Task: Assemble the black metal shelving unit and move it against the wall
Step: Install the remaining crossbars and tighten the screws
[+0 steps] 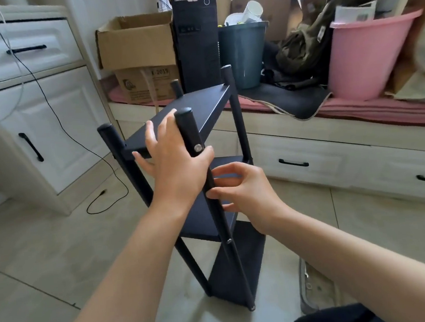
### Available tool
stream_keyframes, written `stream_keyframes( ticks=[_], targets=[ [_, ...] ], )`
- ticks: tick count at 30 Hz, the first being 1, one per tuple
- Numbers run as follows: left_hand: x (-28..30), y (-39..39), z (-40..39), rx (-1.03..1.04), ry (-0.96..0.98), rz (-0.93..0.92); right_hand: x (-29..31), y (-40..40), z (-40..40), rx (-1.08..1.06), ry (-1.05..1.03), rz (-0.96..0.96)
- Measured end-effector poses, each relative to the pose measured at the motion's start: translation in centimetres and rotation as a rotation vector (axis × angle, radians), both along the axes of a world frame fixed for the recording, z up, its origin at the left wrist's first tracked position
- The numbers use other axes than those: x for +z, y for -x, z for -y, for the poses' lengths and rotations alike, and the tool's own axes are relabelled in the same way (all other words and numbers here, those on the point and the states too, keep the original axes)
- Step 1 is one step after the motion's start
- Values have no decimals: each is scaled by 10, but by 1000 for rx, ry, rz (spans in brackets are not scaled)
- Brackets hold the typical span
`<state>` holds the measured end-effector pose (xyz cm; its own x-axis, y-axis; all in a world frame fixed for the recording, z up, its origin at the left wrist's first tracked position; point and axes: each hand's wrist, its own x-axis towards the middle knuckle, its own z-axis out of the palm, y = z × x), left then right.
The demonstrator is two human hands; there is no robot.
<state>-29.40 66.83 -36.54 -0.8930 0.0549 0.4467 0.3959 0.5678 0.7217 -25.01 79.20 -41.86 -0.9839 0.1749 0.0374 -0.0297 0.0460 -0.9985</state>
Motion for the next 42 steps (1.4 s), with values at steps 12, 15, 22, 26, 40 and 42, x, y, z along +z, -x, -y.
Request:
stream_keyframes(
  ticks=[12,15,22,26,40,42],
  targets=[
    [-2,-7,39,-228,-55,-25,-22,-8,47,-46,22,-33],
    [0,-9,46,-248,-68,-40,-24,-8,57,-43,37,-10],
    [-2,2,71,-331,-129,19,-26,-1,75,0,64,38],
    [0,8,94,-406,-86,60,-20,2,80,140,5,101],
    [26,-19,92,91,695,-336,-1,-2,-39,-186,-522,171],
    [22,-26,76,80,755,-393,-3,-1,-60,-308,-577,143]
  ],
)
